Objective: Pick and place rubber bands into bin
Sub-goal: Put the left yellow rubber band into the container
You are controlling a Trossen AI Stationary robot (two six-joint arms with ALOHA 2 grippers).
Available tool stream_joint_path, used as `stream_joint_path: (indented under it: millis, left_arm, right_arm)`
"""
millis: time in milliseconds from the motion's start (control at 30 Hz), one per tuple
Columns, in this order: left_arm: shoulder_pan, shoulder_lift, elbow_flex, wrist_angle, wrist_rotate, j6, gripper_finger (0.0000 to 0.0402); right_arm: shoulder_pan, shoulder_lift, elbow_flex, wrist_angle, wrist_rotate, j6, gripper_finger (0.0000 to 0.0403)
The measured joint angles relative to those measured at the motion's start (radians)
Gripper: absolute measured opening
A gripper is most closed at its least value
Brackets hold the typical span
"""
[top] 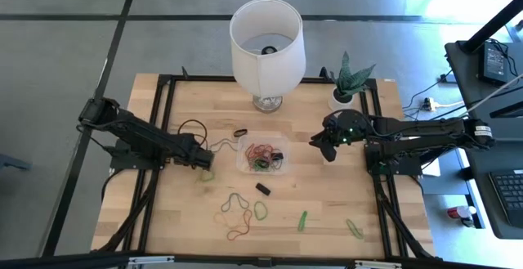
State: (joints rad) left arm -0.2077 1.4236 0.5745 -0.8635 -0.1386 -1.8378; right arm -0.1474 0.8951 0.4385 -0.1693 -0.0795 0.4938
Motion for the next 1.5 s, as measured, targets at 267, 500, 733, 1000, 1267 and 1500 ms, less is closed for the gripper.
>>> stream_joint_path:
  millis: [267,500,733,1000,1267,1500]
  left_arm:
    - [-0.002,-0.012,0.02,-0.01,-0.013,0.144,0.0009]
    - [-0.032,-0.025,0.186,-0.167,-0.075,0.257,0.0002]
    - [-0.073,-0.026,0.499,-0.479,-0.2,0.455,0.0002]
    - [-0.094,-0.027,0.801,-0.632,-0.388,0.64,0.0002]
    - [-0.037,-0.026,0.921,-0.331,-0.559,1.067,0.0002]
    - [0.079,0.041,0.922,0.06,-0.487,1.458,0.0002]
  right_arm:
    - [0.0,0.0,0.0,0.031,0.0,-0.005,0.0134]
    - [0.0,0.0,0.0,0.032,0.0,-0.024,0.0134]
    - [0.0,-0.001,0.0,0.042,0.0,-0.027,0.0134]
    - [0.0,-0.001,0.0,0.047,0.0,-0.027,0.0134]
    - [0.0,-0.001,0.0,0.047,0.0,-0.029,0.0134]
    - [0.0,-0.001,0.0,0.047,0.0,-0.033,0.0134]
